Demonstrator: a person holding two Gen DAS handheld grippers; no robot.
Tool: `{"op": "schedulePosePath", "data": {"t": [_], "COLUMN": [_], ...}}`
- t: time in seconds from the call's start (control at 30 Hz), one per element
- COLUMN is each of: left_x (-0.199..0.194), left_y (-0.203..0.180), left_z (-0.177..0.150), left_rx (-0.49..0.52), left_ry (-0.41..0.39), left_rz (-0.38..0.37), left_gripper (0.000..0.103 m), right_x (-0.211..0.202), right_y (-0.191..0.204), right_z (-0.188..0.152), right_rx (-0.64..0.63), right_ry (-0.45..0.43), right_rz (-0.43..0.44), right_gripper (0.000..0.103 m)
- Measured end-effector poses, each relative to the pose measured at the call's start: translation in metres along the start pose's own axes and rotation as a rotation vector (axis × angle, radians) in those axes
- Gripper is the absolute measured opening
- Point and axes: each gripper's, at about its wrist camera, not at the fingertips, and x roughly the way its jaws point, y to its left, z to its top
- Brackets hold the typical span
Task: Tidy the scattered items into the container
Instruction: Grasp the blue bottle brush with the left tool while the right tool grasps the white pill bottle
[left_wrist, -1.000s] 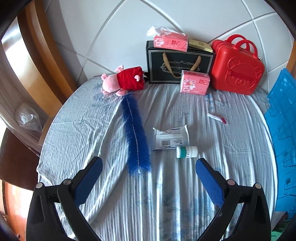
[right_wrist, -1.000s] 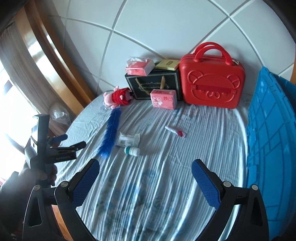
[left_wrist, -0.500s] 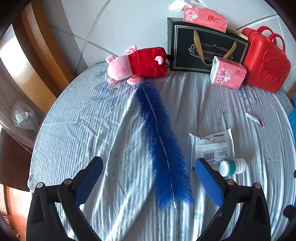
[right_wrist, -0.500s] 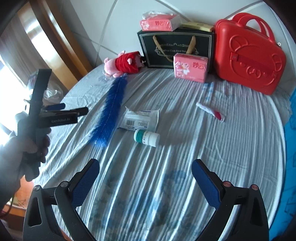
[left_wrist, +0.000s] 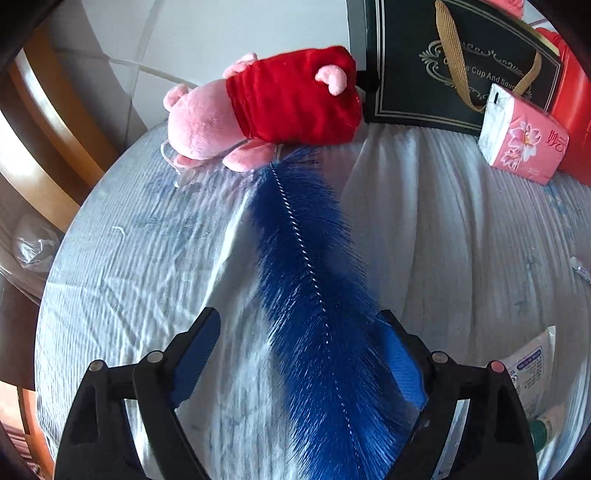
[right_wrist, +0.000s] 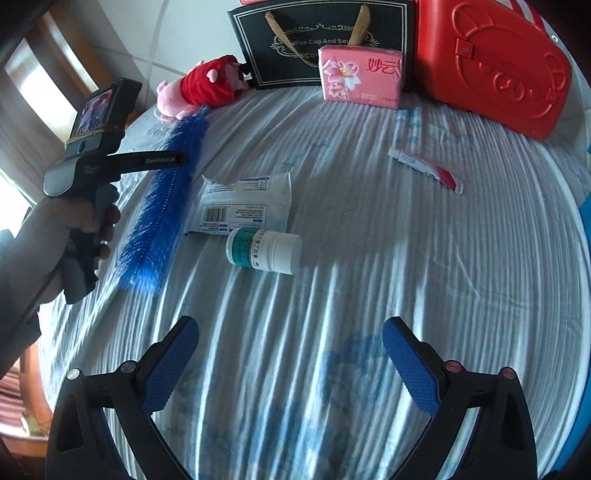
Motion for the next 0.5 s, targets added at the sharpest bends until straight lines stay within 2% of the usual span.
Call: {"op": "schedulePosePath", "data": {"t": [0.07,0.1,0.13,0.17,0.2,0.3,0.5], "left_x": [0.004,0.003,0.001,-0.003,-0.006,-0.017,-0.047], "left_y": [0.0,0.0,-0.001,-0.003,-0.006,0.004,0.04], "left_z": [0.0,0.0,0.0,-0.002,-0.005,-0.018,-0.044], "left_rx": [-0.011,-0.014,-0.008,0.012,0.037,0.01,-0.045], "left_ry": [-0.018,-0.031,-0.04,-0.05,-0.051,-0.062,-0.095], "left_rz": [-0.023,-0.046,-0.08,-0.093,-0.076,-0.106,-0.154], "left_gripper": [0.082,0.075,0.048,0.037,0.018,0.014,0.013], "right_x": [0.005,0.006,0.007,0.009,0.01,0.015,0.039], "right_y": [-0.001,-0.001,0.0,0.001,0.003,0.007,0.02], "right_z": [0.001,0.002,0.004,0.005,0.006,0.012,0.025], "right_rx": [0.01,0.014,0.015,0.015,0.015,0.013,0.009], "right_ry": [0.004,0.004,0.004,0.003,0.002,-0.004,0.007], "right_rz": [-0.003,-0.003,-0.003,-0.002,-0.001,0.006,0.011], "right_gripper": [0.101,0.101,0.101,0.101,0.101,0.101,0.101]}}
